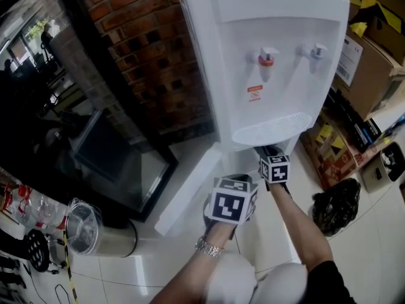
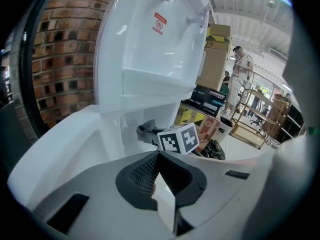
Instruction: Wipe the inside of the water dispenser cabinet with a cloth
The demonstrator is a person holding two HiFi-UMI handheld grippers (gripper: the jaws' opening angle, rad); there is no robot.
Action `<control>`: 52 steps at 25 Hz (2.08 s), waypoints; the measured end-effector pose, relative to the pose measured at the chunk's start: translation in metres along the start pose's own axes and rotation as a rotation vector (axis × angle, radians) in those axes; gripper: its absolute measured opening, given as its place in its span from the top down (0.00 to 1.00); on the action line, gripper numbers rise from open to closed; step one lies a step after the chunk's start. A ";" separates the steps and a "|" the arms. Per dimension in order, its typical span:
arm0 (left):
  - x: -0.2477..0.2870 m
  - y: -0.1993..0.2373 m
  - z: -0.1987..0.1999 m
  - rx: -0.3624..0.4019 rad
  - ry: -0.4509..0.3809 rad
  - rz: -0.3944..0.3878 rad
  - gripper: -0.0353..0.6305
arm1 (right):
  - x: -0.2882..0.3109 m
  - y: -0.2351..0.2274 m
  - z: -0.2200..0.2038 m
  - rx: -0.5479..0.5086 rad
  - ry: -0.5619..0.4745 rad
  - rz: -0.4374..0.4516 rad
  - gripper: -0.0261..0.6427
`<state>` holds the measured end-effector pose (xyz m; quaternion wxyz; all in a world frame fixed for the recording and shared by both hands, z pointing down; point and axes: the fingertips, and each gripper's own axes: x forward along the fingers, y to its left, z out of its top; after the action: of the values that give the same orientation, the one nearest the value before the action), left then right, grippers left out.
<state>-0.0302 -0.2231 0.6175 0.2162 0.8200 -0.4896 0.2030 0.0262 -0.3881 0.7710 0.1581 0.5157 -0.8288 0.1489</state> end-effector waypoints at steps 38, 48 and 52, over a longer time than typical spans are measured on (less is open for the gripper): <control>-0.006 0.008 0.004 0.060 -0.011 0.061 0.94 | 0.011 0.072 -0.036 0.036 0.111 0.227 0.93; -0.005 0.012 0.000 0.058 0.001 0.062 0.94 | 0.022 0.043 -0.095 0.035 0.267 0.155 0.93; -0.003 0.008 -0.001 0.055 0.003 0.056 0.94 | 0.011 -0.022 -0.102 0.084 0.291 -0.005 0.93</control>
<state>-0.0388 -0.2239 0.6181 0.1884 0.8114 -0.5061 0.2237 0.0531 -0.3645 0.8692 0.2554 0.4969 -0.7888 0.2561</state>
